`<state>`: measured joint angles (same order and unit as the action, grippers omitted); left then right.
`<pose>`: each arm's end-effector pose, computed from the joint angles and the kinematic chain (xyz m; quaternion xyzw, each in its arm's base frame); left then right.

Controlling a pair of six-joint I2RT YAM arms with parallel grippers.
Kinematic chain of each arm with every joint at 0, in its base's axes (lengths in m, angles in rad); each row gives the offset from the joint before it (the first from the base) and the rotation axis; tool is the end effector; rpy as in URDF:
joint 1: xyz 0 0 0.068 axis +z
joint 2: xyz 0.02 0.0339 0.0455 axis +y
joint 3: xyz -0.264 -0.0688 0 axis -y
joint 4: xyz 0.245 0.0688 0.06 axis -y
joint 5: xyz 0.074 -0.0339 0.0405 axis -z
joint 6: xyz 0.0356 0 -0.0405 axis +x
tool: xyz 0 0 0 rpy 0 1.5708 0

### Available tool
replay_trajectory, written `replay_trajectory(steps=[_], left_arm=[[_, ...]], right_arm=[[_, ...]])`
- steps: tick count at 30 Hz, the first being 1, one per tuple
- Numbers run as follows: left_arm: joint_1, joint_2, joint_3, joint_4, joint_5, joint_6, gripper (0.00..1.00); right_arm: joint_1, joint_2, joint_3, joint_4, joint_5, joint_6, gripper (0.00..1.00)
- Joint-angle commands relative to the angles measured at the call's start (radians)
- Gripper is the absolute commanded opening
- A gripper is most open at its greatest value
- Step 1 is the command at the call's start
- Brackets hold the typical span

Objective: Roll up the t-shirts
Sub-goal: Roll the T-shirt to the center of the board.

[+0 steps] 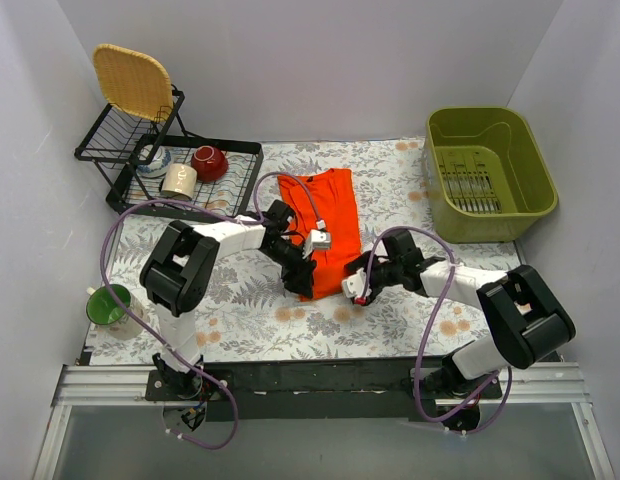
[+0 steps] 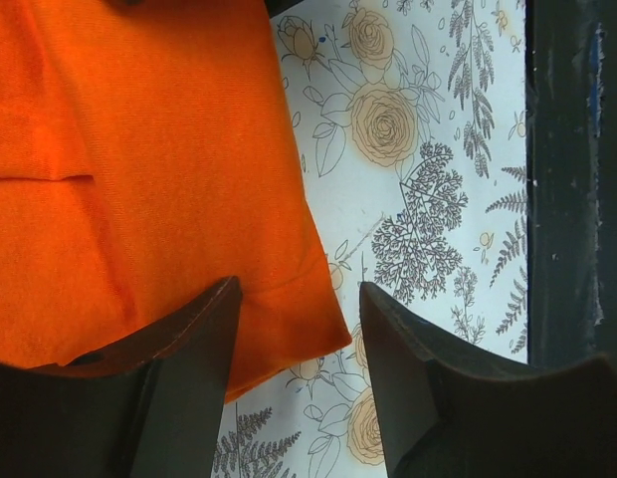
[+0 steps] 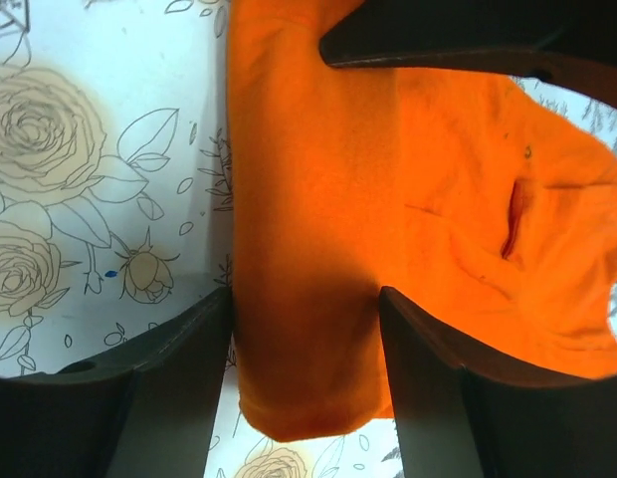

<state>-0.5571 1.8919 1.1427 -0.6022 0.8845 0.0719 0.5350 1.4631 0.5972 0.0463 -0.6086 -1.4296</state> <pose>0.2779 -0.2056 0.1468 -0.3225 -0.8398 0.4367 0.0061 0.2189 0.1534 0.1528 -0.7993 0.4013 0.0999 0.4361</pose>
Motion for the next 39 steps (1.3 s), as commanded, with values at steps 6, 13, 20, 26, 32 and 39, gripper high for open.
replay_trajectory(steps=[6,13,20,26,32,39], left_arm=[[0.059,0.096,0.058,-0.123,-0.019,0.017,0.51],[0.077,0.111,0.065,-0.130,-0.009,0.017,0.51],[0.079,0.043,-0.006,-0.059,-0.050,-0.009,0.52],[0.065,-0.334,-0.225,0.287,-0.235,-0.112,0.62],[-0.091,-0.667,-0.543,0.679,-0.485,-0.121,0.74],[-0.176,-0.619,-0.607,0.834,-0.565,-0.118,0.74]], right_arm=[[0.025,-0.017,-0.157,0.158,-0.013,-0.268,0.63],[0.054,0.037,-0.174,0.228,0.047,-0.238,0.43],[0.085,0.028,-0.091,0.125,0.127,-0.066,0.05],[0.085,-0.046,0.122,-0.264,0.070,0.241,0.03],[0.086,-0.063,0.162,-0.338,0.049,0.469,0.03],[0.092,-0.125,0.095,-0.306,0.055,0.479,0.02]])
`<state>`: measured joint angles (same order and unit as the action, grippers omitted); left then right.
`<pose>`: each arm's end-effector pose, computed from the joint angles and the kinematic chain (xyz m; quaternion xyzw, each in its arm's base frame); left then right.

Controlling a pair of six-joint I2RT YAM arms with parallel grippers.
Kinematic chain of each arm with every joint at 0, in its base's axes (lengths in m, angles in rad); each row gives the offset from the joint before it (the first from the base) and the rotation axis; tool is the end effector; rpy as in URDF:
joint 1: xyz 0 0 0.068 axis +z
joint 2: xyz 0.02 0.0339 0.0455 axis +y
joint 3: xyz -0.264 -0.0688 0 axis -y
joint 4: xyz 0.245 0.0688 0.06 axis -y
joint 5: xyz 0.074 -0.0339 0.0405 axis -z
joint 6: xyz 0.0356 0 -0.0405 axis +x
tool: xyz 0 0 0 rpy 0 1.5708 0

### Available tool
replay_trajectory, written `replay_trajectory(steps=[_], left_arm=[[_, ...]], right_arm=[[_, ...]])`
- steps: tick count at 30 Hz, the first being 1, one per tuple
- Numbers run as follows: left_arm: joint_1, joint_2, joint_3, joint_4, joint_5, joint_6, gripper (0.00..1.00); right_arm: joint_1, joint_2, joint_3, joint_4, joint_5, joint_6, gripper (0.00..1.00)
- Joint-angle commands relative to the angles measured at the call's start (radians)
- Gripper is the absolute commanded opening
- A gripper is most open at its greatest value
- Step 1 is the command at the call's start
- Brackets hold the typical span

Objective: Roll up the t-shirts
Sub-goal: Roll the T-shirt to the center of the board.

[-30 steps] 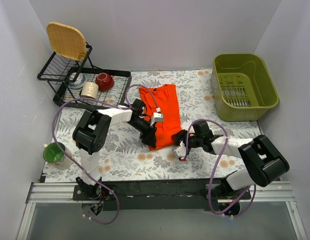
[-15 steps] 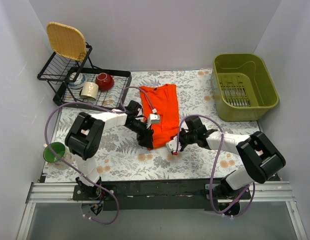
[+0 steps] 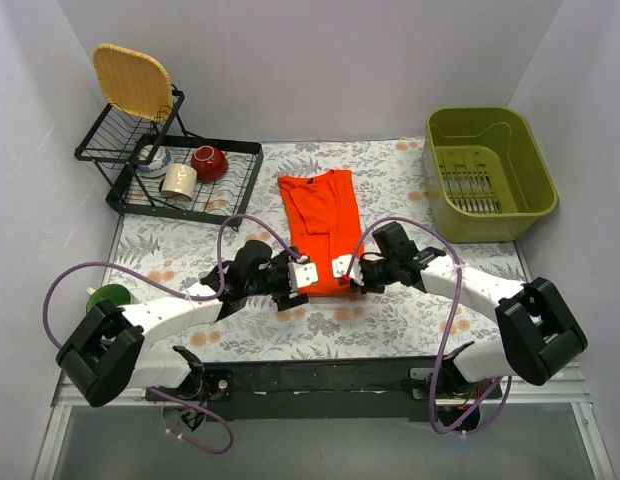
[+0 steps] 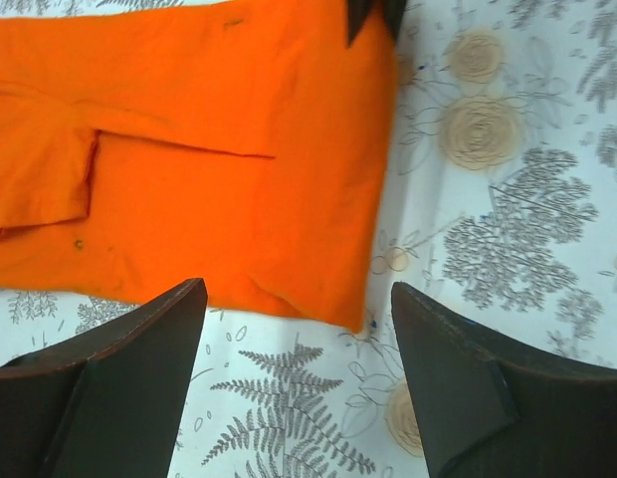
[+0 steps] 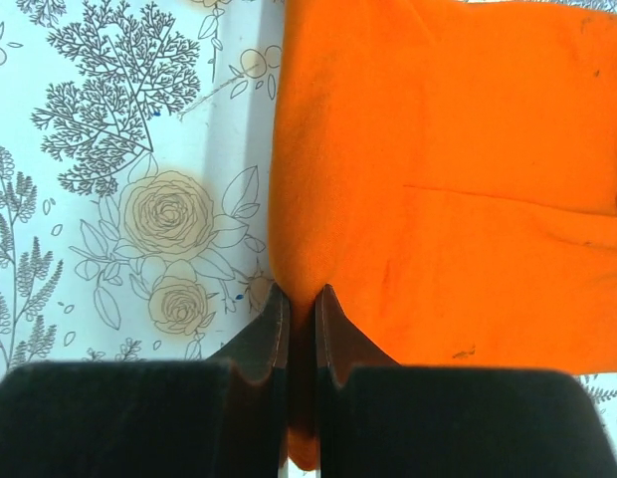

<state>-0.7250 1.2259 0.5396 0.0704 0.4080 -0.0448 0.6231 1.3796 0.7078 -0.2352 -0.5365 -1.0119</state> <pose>0.1743 -0.1733 0.1915 0.3779 0.7889 -0.3357 0.3495 0.2033 0.1685 0.1848 -0.7240 0.5606 0.1852 0.3567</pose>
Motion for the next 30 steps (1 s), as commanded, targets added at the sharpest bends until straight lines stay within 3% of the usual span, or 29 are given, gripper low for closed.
replay_trajectory(steps=[1,11,17,21,25,26,28,29,30], left_arm=[[-0.011,0.061,0.000,0.167,-0.066,-0.001,0.74],[-0.048,0.129,0.016,0.155,0.069,-0.044,0.71],[-0.059,0.204,0.003,0.146,0.061,-0.006,0.70],[-0.060,0.270,0.029,0.161,0.032,0.014,0.65],[-0.060,0.319,0.055,0.189,0.011,0.031,0.46],[-0.060,0.323,0.060,0.189,0.008,0.031,0.33],[-0.060,0.327,0.072,0.175,0.002,0.034,0.23],[-0.060,0.320,0.075,0.166,0.002,0.034,0.11],[-0.060,0.313,0.079,0.155,0.003,0.034,0.06]], right_arm=[[0.004,-0.048,-0.018,-0.020,-0.014,0.070,0.03],[0.000,-0.060,-0.039,0.016,-0.020,0.134,0.02],[0.000,-0.050,-0.027,0.014,-0.036,0.154,0.02],[0.000,-0.040,-0.013,0.011,-0.043,0.154,0.02],[0.000,-0.036,-0.008,-0.006,-0.046,0.147,0.02],[0.000,-0.034,-0.008,-0.009,-0.048,0.145,0.02],[0.000,-0.030,-0.008,-0.013,-0.049,0.144,0.02],[0.000,-0.030,-0.005,-0.018,-0.048,0.142,0.01],[0.000,-0.027,-0.004,-0.021,-0.048,0.141,0.02]])
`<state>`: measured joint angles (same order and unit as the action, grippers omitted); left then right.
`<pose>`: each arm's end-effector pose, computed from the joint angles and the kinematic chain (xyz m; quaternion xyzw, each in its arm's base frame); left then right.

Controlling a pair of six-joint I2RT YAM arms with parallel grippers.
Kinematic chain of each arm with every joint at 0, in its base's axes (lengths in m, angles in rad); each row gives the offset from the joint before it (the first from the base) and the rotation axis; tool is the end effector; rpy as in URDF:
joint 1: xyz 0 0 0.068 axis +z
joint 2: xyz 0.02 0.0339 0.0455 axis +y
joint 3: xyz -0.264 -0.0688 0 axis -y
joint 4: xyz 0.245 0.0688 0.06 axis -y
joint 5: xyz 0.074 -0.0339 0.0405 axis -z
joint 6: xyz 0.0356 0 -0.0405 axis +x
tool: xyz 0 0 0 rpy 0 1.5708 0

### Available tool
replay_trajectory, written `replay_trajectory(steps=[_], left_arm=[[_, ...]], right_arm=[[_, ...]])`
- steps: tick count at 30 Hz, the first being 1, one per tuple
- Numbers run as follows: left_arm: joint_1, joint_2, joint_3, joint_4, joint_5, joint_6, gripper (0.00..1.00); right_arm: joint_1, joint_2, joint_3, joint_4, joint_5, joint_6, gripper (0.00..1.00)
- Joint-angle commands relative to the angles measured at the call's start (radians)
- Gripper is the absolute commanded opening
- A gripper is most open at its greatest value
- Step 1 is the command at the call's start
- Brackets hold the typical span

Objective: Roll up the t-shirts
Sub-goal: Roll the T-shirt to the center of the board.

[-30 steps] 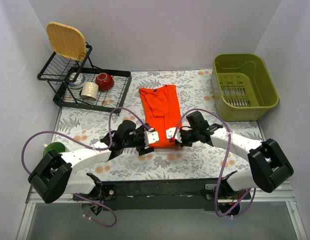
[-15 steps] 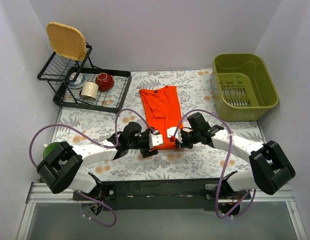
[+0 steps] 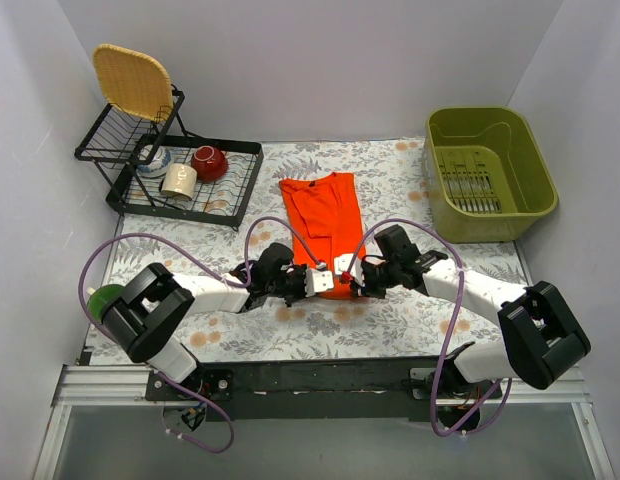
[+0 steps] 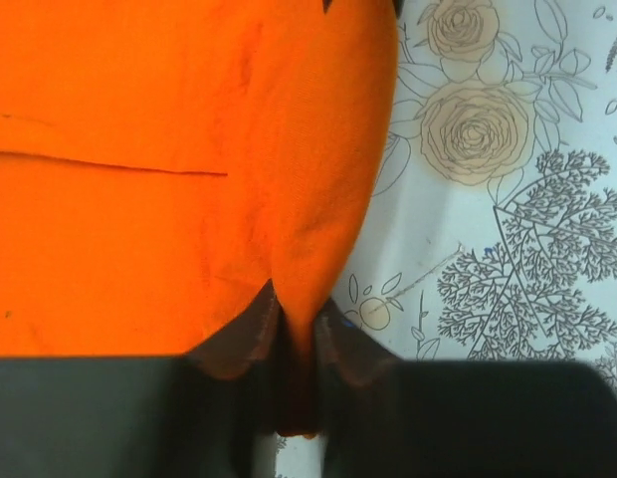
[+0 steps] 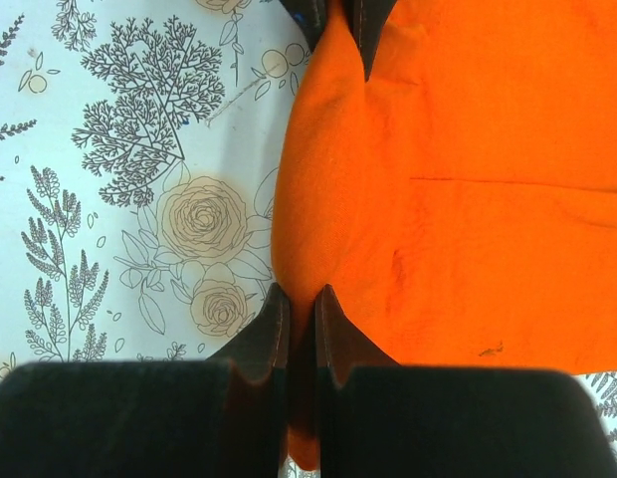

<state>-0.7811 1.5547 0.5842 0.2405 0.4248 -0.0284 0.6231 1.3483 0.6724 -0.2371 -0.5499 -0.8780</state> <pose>0.1906 -0.2096 0.1382 0.4080 0.7983 -0.3340 0.2909 0.1956 0.1635 0.1820 -0.6854 0.6063 0.2153 0.3410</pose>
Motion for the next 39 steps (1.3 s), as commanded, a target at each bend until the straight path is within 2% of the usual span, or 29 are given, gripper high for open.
replay_trajectory(steps=[1,3,4,5,6,8,9,12,21,23,26,27,28,29,30,32,33,35,36,39], left_arm=[[-0.004,-0.024,0.040,-0.044,-0.009,0.019,0.02],[-0.004,-0.044,0.037,-0.085,-0.001,0.018,0.00],[-0.004,-0.067,0.037,-0.104,0.014,0.012,0.00],[-0.004,-0.074,0.043,-0.119,0.020,-0.002,0.00],[-0.004,-0.084,0.048,-0.153,0.029,-0.014,0.00],[-0.003,-0.103,0.052,-0.176,0.055,-0.054,0.00],[-0.003,-0.111,0.051,-0.179,0.061,-0.068,0.00],[-0.003,-0.130,0.055,-0.176,0.066,-0.132,0.00],[-0.003,-0.153,0.037,-0.178,0.074,-0.179,0.00],[-0.003,-0.153,0.037,-0.184,0.074,-0.177,0.00],[-0.003,-0.157,0.031,-0.184,0.081,-0.179,0.00],[-0.001,-0.156,0.031,-0.188,0.083,-0.183,0.00],[0.002,-0.157,0.035,-0.193,0.091,-0.183,0.00],[0.002,-0.157,0.037,-0.201,0.095,-0.180,0.00],[0.003,-0.159,0.042,-0.220,0.100,-0.179,0.00],[0.011,-0.168,0.060,-0.254,0.112,-0.171,0.00],[0.016,-0.171,0.071,-0.314,0.123,-0.160,0.00],[0.034,-0.188,0.101,-0.369,0.153,-0.137,0.00],[0.042,-0.196,0.111,-0.429,0.166,-0.128,0.00],[0.065,-0.212,0.161,-0.554,0.207,-0.088,0.00]], right_arm=[[0.000,0.008,0.033,-0.024,-0.033,0.004,0.04],[0.000,0.008,0.050,-0.039,-0.010,0.019,0.16],[-0.002,0.005,0.061,-0.050,0.007,0.028,0.31],[-0.008,-0.014,0.067,-0.070,0.025,0.040,0.40],[-0.010,-0.027,0.072,-0.080,0.033,0.037,0.60],[-0.011,-0.081,0.055,-0.088,0.044,0.021,0.70],[-0.011,-0.101,0.021,-0.071,0.042,0.017,0.85],[-0.010,-0.159,-0.031,-0.028,0.015,0.001,0.99],[-0.005,-0.064,-0.062,0.030,-0.044,0.002,0.99],[-0.003,-0.028,-0.047,0.044,-0.062,-0.009,0.95],[-0.003,0.026,-0.005,0.032,-0.088,-0.015,0.81],[-0.005,0.037,0.004,0.032,-0.093,-0.012,0.72],[-0.003,0.051,0.010,0.033,-0.097,-0.001,0.68],[-0.003,0.055,0.021,0.027,-0.110,-0.001,0.61],[-0.003,0.061,0.027,0.018,-0.114,-0.001,0.44],[-0.003,0.071,0.039,-0.026,-0.119,-0.010,0.32],[-0.003,0.071,0.052,-0.051,-0.123,-0.012,0.23],[-0.013,0.069,0.075,-0.108,-0.128,-0.022,0.14],[-0.017,0.069,0.084,-0.170,-0.134,-0.032,0.02],[-0.029,0.058,0.108,-0.270,-0.179,-0.053,0.01]])
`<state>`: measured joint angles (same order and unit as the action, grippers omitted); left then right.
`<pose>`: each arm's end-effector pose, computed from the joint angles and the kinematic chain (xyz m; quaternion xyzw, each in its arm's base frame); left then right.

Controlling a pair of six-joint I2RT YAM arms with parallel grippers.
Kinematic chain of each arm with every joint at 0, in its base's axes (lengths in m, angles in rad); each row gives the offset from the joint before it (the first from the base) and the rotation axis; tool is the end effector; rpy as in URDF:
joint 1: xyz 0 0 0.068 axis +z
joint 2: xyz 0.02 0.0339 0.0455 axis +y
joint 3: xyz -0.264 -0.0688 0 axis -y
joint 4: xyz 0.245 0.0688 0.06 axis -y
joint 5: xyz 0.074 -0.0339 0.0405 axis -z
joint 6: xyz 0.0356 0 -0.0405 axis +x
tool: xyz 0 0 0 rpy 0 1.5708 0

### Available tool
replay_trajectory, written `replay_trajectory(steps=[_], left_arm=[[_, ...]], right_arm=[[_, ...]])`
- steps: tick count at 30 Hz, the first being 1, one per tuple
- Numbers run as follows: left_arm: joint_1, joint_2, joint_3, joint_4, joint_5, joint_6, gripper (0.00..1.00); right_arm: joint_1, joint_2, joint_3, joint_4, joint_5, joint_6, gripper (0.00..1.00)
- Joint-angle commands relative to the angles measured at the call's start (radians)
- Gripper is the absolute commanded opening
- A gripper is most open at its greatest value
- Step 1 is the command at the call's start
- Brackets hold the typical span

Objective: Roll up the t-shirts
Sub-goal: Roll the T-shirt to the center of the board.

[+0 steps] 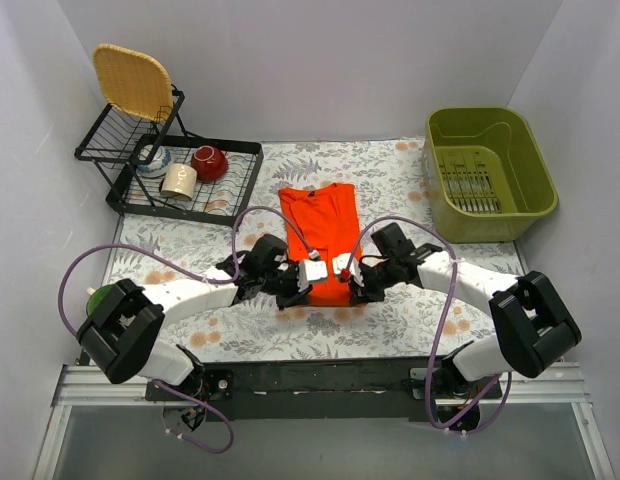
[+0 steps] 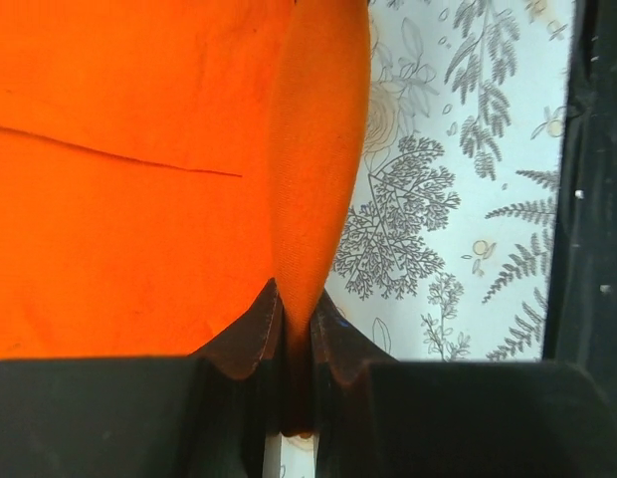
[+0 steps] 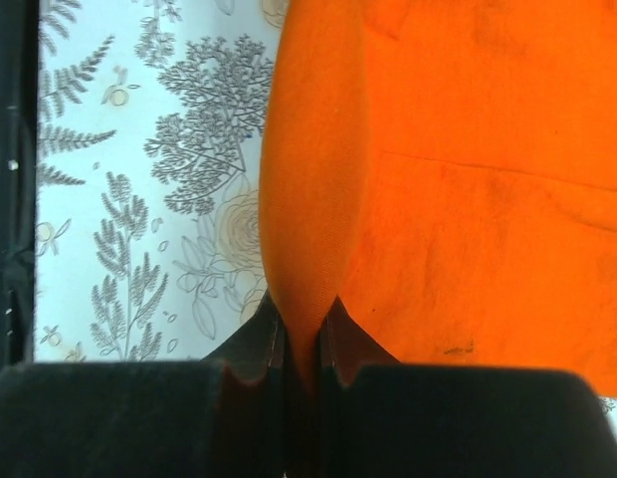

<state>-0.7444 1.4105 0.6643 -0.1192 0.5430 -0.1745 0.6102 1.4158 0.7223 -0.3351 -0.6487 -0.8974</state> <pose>0.1833 -0.1939 0.1723 0.3430 0.8416 -0.3731 0.1867 0.1998 0.1659 0.1762 -0.6873 0.6074 0.2676 0.2952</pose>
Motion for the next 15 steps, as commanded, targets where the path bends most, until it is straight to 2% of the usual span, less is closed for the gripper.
replay_trajectory(steps=[1,8,15], left_arm=[[0.042,-0.067,0.096,-0.230,0.101,0.070,0.00],[0.099,0.068,0.279,-0.557,0.264,0.124,0.00],[0.155,0.244,0.348,-0.701,0.350,0.206,0.00]], right_arm=[[-0.015,0.000,0.080,-0.212,-0.094,-0.043,0.01],[-0.035,0.058,0.158,-0.398,-0.177,-0.090,0.01],[-0.066,0.208,0.236,-0.570,-0.212,-0.204,0.01]])
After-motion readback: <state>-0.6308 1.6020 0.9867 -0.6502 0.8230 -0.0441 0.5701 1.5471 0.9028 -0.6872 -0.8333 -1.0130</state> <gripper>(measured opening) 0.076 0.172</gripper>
